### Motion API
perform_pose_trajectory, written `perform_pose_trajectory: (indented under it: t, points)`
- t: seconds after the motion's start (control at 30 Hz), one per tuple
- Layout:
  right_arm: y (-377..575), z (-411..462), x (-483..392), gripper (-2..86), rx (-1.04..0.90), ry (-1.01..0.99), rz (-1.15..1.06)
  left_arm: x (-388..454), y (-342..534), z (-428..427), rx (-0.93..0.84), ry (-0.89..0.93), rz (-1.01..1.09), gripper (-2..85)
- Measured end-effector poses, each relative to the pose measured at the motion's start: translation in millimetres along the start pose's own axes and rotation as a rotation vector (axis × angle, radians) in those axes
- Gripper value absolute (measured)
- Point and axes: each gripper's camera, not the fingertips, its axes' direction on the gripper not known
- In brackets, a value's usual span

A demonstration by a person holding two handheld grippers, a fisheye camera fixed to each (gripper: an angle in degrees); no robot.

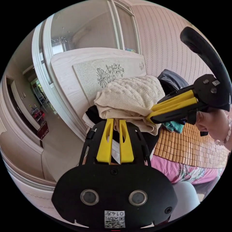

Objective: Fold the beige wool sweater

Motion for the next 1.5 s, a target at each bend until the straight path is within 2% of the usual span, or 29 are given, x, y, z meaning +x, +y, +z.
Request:
perform_pose_trajectory:
  t: [0.17,0.33,0.47,0.57,0.63,0.73,0.87,0.97,1.07,1.17,1.27,1.33,1.4,1.43,1.5]
  points:
    - [33.9,-54.7,-4.1,1.5,0.074,0.094,-0.074,0.7,-14.5,-41.9,0.16,0.04,-0.004,0.5]
    - [80.4,-136.9,-3.6,1.0,0.216,0.319,-0.077,19.2,-58.2,-100.8,0.321,0.13,0.009,-0.4]
    - [119.3,-212.1,28.4,1.0,0.358,0.207,0.085,40.6,-114.5,-165.3,0.435,0.18,0.01,-0.7]
    - [167.3,-278.2,44.7,1.0,0.531,0.12,0.169,64.8,-136.4,-218.3,0.555,0.198,0.093,-0.7]
    - [203.3,-309.3,53.2,1.0,0.578,0.049,0.201,78.7,-143.0,-237.5,0.565,0.217,0.13,-0.7]
    - [254.9,-328.2,49.2,1.0,0.591,0.013,0.168,98.3,-140.2,-256.2,0.554,0.345,0.147,-0.7]
    - [321.8,-324.6,57.4,1.0,0.52,0.025,0.178,153.8,-138.0,-250.0,0.477,0.49,0.246,-0.6]
    - [383.8,-312.6,86.9,1.1,0.469,0.051,0.312,218.6,-154.3,-226.6,0.397,0.562,0.309,-0.6]
    - [464.7,-326.5,94.6,1.2,0.552,0.123,0.415,279.2,-162.1,-234.0,0.467,0.637,0.392,-0.5]
    - [557.3,-333.3,74.6,1.2,0.623,0.232,0.514,323.5,-149.2,-231.2,0.489,0.849,0.44,-0.4]
    - [648.4,-291.3,53.0,1.3,0.531,0.284,0.742,384.0,-107.4,-192.0,0.345,0.991,0.525,-0.4]
    - [719.3,-226.8,47.3,1.2,0.339,0.217,0.959,426.8,-70.4,-144.1,0.169,1.014,0.525,-0.4]
    - [767.2,-176.6,48.3,1.0,0.178,0.093,1.117,487.1,-11.3,-60.9,-0.167,1.013,0.462,-0.7]
    - [792.4,-152.0,48.0,0.8,0.1,0.031,1.192,501.5,4.7,-41.6,-0.249,1.013,0.457,-0.8]
    - [817.8,-131.9,48.4,0.6,0.022,-0.02,1.26,544.6,53.6,9.8,-0.521,1.008,0.448,-0.9]
